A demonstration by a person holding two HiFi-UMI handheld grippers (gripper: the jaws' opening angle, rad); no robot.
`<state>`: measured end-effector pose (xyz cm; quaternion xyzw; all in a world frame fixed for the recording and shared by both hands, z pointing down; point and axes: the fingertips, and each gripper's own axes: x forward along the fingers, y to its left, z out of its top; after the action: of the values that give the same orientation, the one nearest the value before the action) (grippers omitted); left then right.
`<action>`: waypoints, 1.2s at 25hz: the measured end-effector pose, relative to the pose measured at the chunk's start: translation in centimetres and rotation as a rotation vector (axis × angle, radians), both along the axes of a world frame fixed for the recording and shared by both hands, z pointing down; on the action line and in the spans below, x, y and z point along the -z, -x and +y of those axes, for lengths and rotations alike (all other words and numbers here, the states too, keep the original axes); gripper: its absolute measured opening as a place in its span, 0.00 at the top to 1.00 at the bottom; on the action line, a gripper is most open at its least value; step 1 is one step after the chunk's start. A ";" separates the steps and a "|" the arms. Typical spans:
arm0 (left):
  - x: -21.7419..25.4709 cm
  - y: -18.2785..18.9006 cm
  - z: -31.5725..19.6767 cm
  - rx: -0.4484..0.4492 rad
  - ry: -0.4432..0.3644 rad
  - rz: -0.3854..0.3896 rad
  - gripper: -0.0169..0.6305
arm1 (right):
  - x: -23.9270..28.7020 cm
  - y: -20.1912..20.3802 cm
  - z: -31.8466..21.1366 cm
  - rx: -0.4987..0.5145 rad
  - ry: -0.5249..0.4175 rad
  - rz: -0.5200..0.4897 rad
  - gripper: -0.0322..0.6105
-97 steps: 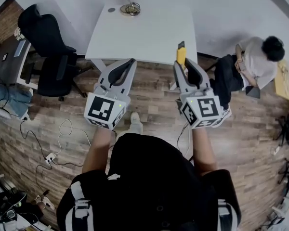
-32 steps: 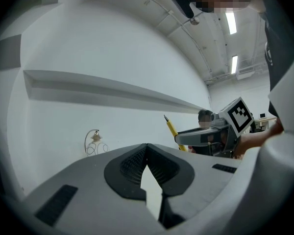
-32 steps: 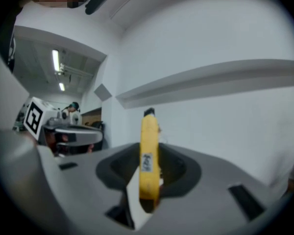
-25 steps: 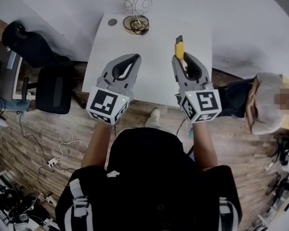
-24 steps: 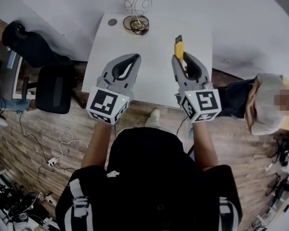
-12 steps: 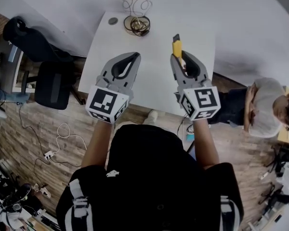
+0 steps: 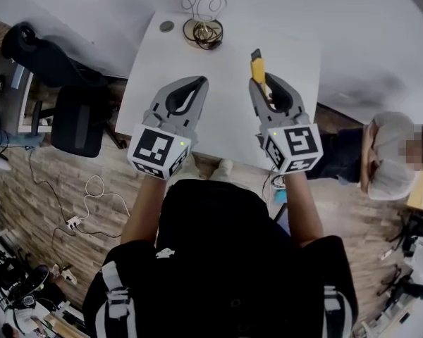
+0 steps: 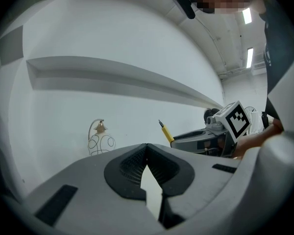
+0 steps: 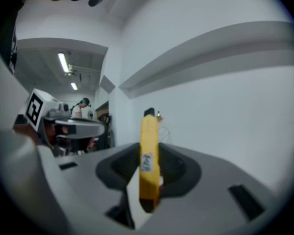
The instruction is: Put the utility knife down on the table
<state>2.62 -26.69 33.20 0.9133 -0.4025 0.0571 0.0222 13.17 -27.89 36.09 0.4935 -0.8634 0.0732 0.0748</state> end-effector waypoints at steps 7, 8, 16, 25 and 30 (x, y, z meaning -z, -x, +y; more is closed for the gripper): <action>-0.6 1.7 -0.6 -0.065 0.029 0.002 0.94 | -1.1 1.3 -0.2 -0.054 0.028 0.066 0.74; -0.7 1.9 -0.7 -0.074 0.030 0.001 0.94 | -1.2 1.6 -0.2 -0.058 0.033 0.076 0.74; -2.4 3.5 -1.3 -0.119 0.072 0.005 0.94 | -4.6 2.9 0.2 -0.104 0.114 0.118 0.74; -4.2 3.7 -1.1 -0.147 0.111 0.001 0.94 | -8.8 3.8 0.9 -0.082 0.204 0.190 0.74; -5.1 3.7 -0.9 -0.143 0.127 -0.007 0.94 | -11.7 4.3 1.1 -0.043 0.269 0.220 0.74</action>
<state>-1.12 -27.61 38.30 0.9363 -0.3320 0.0873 0.0746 8.89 -26.80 47.74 0.5023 -0.8218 0.1352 0.2325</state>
